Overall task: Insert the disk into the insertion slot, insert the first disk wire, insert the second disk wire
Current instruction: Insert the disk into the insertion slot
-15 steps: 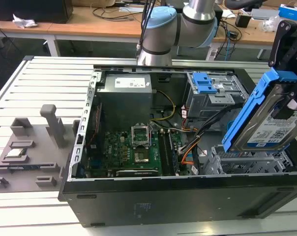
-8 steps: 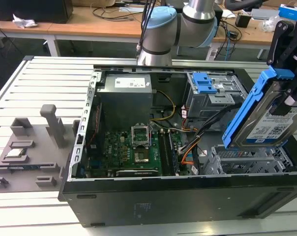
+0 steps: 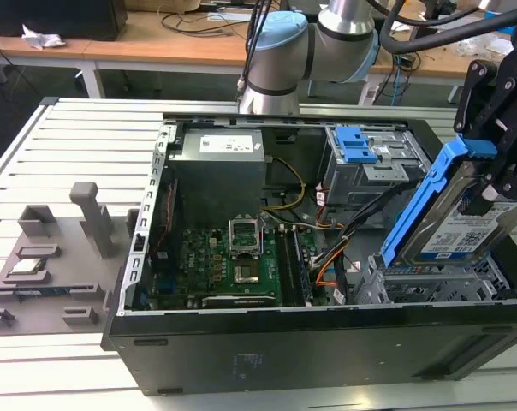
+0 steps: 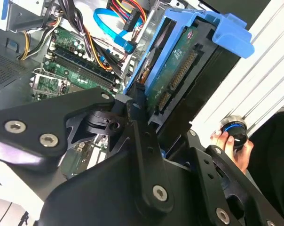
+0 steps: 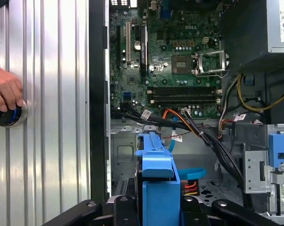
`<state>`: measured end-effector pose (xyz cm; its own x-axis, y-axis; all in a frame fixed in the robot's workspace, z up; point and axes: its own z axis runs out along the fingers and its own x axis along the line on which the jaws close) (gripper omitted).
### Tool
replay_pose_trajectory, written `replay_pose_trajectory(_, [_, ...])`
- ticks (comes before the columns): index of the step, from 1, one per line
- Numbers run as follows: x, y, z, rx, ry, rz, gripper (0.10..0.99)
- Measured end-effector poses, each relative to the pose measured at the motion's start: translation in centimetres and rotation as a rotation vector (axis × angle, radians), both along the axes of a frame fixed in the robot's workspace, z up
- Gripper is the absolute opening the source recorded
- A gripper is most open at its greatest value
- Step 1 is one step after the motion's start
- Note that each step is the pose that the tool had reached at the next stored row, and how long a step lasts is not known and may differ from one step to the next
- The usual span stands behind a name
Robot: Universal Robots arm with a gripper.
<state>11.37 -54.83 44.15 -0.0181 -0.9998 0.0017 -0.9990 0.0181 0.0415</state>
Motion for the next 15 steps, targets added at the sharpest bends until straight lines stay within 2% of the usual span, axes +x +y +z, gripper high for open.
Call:
replay_pose_trajectory(4, [0.02,0.00,-0.58,0.000,0.0002,0.000,0.361])
replay_pose_trajectory(15, [0.03,0.16,-1.61,0.000,0.0003,0.000,0.361])
